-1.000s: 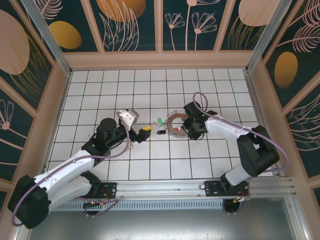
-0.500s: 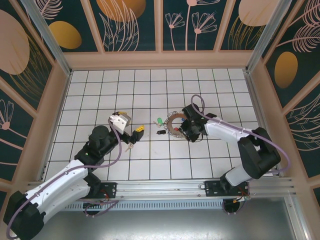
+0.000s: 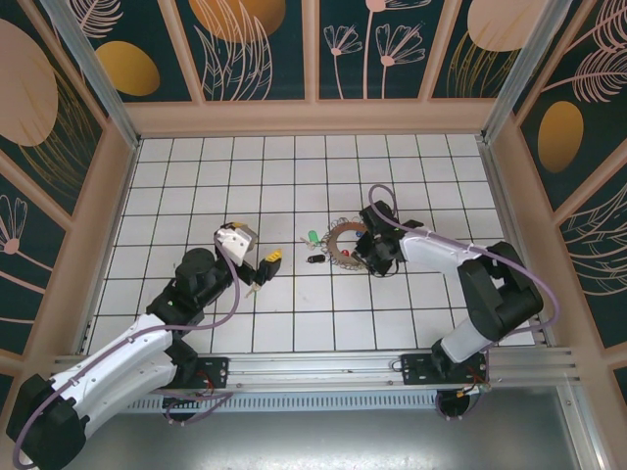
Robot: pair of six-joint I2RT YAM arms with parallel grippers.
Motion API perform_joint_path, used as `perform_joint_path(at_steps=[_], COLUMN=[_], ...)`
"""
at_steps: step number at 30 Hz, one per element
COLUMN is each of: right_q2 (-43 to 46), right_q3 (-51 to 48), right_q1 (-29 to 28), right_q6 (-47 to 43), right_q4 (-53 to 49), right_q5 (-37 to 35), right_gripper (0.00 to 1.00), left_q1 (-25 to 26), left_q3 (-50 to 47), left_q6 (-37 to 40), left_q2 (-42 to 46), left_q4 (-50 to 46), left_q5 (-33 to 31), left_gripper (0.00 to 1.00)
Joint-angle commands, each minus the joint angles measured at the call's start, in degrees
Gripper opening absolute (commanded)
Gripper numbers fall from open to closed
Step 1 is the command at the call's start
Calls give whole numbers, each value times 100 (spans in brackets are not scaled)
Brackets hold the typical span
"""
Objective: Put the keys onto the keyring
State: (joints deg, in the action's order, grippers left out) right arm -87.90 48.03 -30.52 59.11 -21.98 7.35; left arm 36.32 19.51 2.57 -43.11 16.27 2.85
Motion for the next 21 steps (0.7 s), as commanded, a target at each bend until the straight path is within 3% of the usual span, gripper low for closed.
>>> perform_joint_path(at_steps=[1, 7, 12, 21], right_q2=[499, 671, 274, 229], right_q3=[-163, -398, -293, -536], right_q1=[194, 229, 249, 389], right_q6=[-1054, -1697, -2132, -1626], right_q4=[-124, 145, -41, 344], right_q5=[34, 409, 501, 649], right_gripper=[26, 22, 21, 22], left_q1=[-2, -8, -4, -7], left_q3=[-54, -62, -50, -8], left_q6=[317, 249, 153, -15], left_q2=[30, 61, -3, -136], left_q4=[-210, -204, -204, -186], left_q5=[220, 65, 14, 17], left_gripper=[99, 99, 99, 99])
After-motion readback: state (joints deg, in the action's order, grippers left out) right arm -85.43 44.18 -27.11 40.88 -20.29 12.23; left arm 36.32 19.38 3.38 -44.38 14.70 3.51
